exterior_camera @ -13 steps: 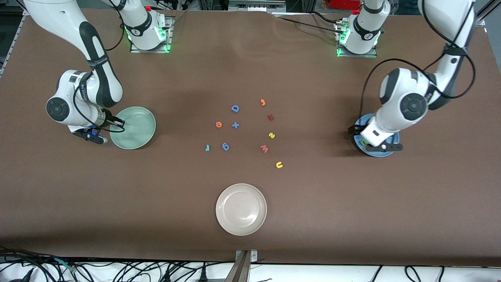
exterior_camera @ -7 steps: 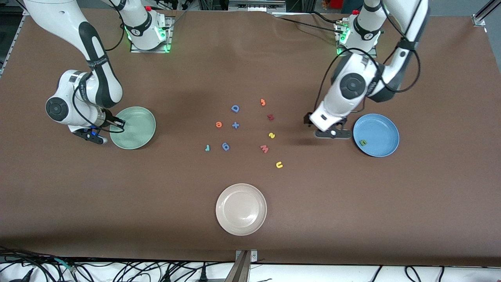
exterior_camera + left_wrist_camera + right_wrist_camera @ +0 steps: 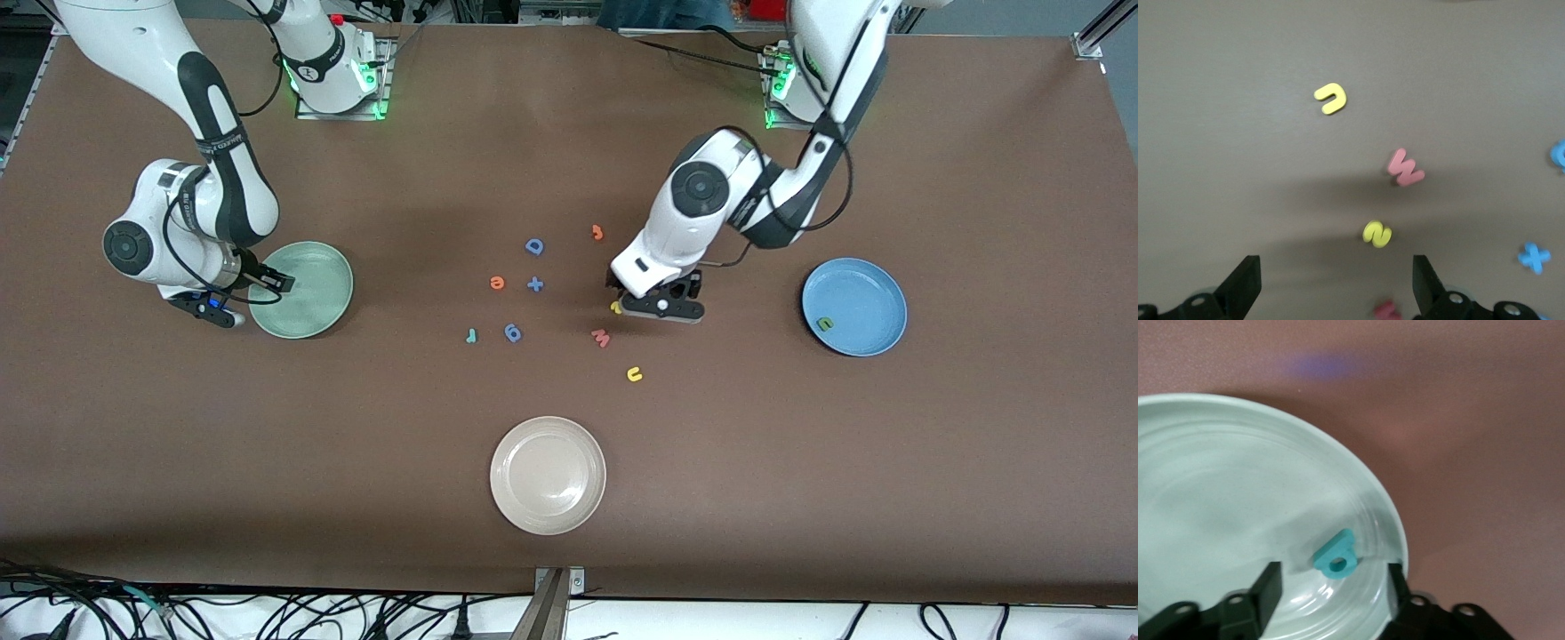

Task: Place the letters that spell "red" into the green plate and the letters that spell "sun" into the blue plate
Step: 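Grasp the yellow z with the left gripper while the right gripper grasps the r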

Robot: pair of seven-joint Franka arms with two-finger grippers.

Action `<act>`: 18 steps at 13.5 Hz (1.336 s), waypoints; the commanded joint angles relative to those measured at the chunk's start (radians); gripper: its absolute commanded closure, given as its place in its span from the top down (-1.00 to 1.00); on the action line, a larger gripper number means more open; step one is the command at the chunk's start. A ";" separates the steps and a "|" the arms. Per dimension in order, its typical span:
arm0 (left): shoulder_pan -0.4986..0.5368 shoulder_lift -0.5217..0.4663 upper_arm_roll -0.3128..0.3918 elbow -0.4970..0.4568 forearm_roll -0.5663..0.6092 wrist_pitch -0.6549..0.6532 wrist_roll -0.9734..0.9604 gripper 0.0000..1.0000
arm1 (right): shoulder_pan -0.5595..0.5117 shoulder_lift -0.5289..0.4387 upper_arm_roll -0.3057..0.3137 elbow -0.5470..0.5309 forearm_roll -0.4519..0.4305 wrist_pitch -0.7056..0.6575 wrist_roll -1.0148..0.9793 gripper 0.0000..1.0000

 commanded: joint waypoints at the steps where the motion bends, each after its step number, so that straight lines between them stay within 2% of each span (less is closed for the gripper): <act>1: -0.018 0.111 0.010 0.099 0.088 -0.006 -0.089 1.00 | 0.006 -0.050 0.006 0.010 0.021 -0.048 0.031 0.96; 5: -0.036 0.145 0.010 0.115 0.089 -0.003 -0.094 1.00 | 0.009 -0.088 0.087 0.110 0.021 -0.175 0.216 0.96; 8: -0.056 0.148 0.010 0.108 0.086 0.005 -0.097 1.00 | 0.009 -0.071 0.195 0.184 0.019 -0.175 0.374 0.96; 12: -0.073 0.162 0.011 0.099 0.092 0.043 -0.118 0.99 | 0.014 0.036 0.282 0.341 0.007 -0.168 0.375 0.99; 15: -0.073 0.165 0.011 0.096 0.092 0.044 -0.121 0.96 | 0.058 0.109 0.309 0.438 0.004 -0.149 0.362 0.99; 18: -0.073 0.174 0.011 0.082 0.094 0.063 -0.132 0.94 | 0.144 0.162 0.309 0.465 0.005 -0.093 0.369 0.99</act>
